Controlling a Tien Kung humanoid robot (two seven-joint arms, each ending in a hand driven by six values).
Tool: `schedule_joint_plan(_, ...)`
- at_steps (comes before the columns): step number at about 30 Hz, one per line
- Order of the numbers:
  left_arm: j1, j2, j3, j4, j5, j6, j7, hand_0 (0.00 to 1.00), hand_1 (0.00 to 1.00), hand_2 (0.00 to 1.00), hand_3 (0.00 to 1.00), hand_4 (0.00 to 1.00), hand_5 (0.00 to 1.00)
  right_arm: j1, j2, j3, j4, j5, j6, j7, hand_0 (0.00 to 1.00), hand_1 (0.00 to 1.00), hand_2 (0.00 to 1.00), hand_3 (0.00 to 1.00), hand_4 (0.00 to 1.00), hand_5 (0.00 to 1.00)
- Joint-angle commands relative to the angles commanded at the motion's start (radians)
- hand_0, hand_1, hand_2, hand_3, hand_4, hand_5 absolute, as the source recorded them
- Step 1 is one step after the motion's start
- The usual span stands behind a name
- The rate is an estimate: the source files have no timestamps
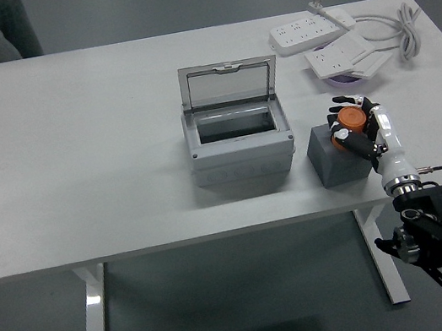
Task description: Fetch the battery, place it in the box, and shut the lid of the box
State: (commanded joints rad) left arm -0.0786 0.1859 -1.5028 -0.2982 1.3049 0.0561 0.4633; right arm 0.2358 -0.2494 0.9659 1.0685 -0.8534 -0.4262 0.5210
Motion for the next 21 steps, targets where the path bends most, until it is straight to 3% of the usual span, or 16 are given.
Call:
schedule_joint_plan(11, 0.000, 0.002, 0.002, 0.001, -0.005, 0.000, -0.003, 0.564, 0.712, 0.638, 0.600, 0.681, 0.178, 0.000, 0.001, -0.014, -0.002, 0.022, -0.018, -0.005, 0.665, 0.597, 0.584, 0.625, 0.635, 0.103)
schedule_joint_plan(12, 0.000, 0.002, 0.002, 0.001, -0.005, 0.001, -0.003, 0.564, 0.713, 0.637, 0.600, 0.681, 0.177, -0.001, 0.002, -0.016, -0.003, 0.022, -0.019, -0.007, 0.616, 0.482, 0.513, 0.549, 0.612, 0.150)
schedule_joint_plan(17, 0.002, 0.002, 0.004, 0.002, -0.007, 0.001, -0.004, 0.564, 0.713, 0.637, 0.600, 0.681, 0.177, 0.000, 0.003, -0.027, -0.002, 0.022, -0.025, -0.016, 0.616, 0.482, 0.513, 0.549, 0.612, 0.150)
schedule_joint_plan(18, 0.002, 0.002, 0.004, 0.002, -0.007, 0.001, -0.004, 0.562, 0.713, 0.641, 0.600, 0.681, 0.177, 0.001, 0.003, -0.029, -0.002, 0.021, -0.027, -0.019, 0.575, 0.392, 0.447, 0.463, 0.592, 0.018)
schedule_joint_plan(21, 0.002, 0.003, 0.004, 0.002, -0.008, 0.001, -0.005, 0.562, 0.713, 0.641, 0.600, 0.681, 0.177, 0.002, 0.004, -0.035, 0.000, 0.017, -0.030, -0.024, 0.575, 0.392, 0.447, 0.463, 0.592, 0.018)
